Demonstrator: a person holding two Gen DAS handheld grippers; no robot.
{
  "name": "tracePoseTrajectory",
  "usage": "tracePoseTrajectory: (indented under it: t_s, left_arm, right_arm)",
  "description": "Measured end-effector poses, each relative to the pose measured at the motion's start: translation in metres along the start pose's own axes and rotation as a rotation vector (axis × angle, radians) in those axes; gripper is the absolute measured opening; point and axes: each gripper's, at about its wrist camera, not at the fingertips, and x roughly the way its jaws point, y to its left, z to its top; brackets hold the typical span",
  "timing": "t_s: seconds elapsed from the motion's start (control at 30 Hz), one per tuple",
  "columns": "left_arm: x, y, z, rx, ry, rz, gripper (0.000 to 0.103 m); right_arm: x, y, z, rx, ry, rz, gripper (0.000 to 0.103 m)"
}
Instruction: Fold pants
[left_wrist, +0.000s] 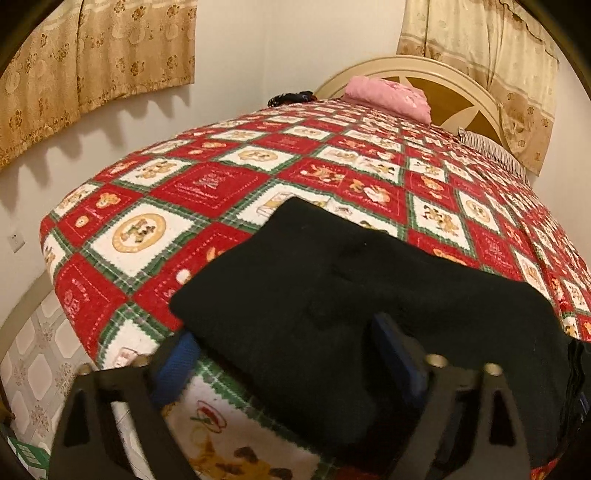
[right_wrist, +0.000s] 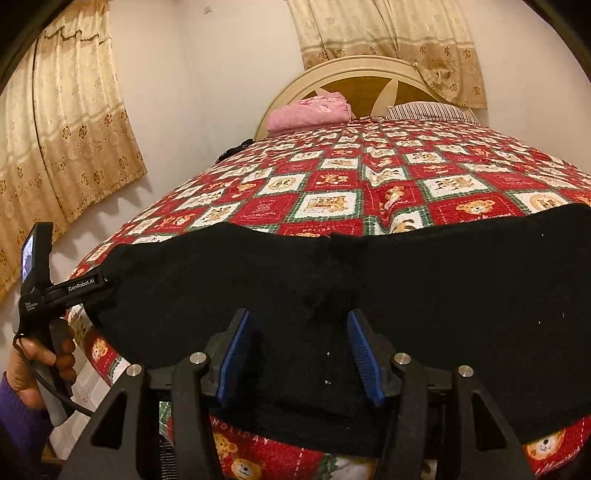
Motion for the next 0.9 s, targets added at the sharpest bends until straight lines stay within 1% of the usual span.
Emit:
tracePoseTrajectory:
  t_s: [0.03,0.07,0.13,0.17,0.2,0.27,0.47,0.53,0.57,0.63,0.67,0.73,0.77,0.83,0.87,0.9]
  left_arm:
    - [-0.002,0.003,0.001,-0.007,-0.006,-0.007,0.068]
    - [-0.004,0.009,0.002,-0.029,-0.012,-0.022,0.062]
    - [-0.007,0.017,0.003,-0.073,-0.012,-0.055,0.042]
    - [-0.009,0.022,0.003,-0.092,-0.01,-0.078,0.037]
    - [-0.01,0.022,0.003,-0.1,-0.008,-0.088,0.027]
    - [-0.012,0.021,0.002,-0.106,-0.014,-0.101,0.025]
    - [-0.014,0.015,0.003,-0.114,-0.036,-0.106,0.02]
    - [-0.019,0.008,0.006,-0.087,-0.056,-0.097,0.019]
    - [-0.026,0.001,0.009,-0.059,-0.083,-0.099,0.019]
    - [-0.039,-0.012,0.013,-0.012,-0.127,-0.127,0.019]
    - [-0.052,-0.026,0.016,0.03,-0.162,-0.161,0.019]
    - [-0.071,-0.049,0.017,0.098,-0.212,-0.219,0.019]
    - [-0.08,-0.06,0.017,0.134,-0.233,-0.247,0.019]
    - [-0.1,-0.095,0.011,0.246,-0.281,-0.327,0.019]
    - [-0.109,-0.113,0.005,0.305,-0.299,-0.364,0.019]
    - [-0.113,-0.124,0.002,0.339,-0.307,-0.39,0.019]
  right_arm:
    - [0.0,0.0,-0.001,-0.002,0.0,-0.003,0.056]
    - [0.0,0.001,0.0,-0.003,0.001,-0.006,0.056]
    - [-0.001,0.001,0.0,-0.004,0.002,-0.009,0.056]
    - [-0.001,0.001,0.0,-0.003,0.002,-0.009,0.057]
    - [0.0,0.0,0.0,-0.002,0.002,-0.009,0.057]
    - [0.0,0.001,0.0,-0.002,0.003,-0.01,0.057]
    - [0.0,0.0,0.001,0.0,0.003,-0.007,0.057]
    - [-0.001,-0.002,0.002,0.012,0.001,0.007,0.057]
    - [-0.003,-0.004,0.004,0.027,-0.004,0.018,0.057]
    - [-0.013,-0.012,0.011,0.069,-0.039,0.034,0.057]
    - [-0.021,-0.018,0.017,0.089,-0.072,0.035,0.057]
    - [-0.033,-0.027,0.029,0.104,-0.108,0.027,0.057]
    - [-0.039,-0.033,0.035,0.105,-0.115,0.023,0.057]
    - [-0.05,-0.048,0.044,0.114,-0.126,0.003,0.057]
    - [-0.054,-0.054,0.046,0.12,-0.13,-0.004,0.057]
    - [-0.059,-0.061,0.048,0.127,-0.136,-0.013,0.057]
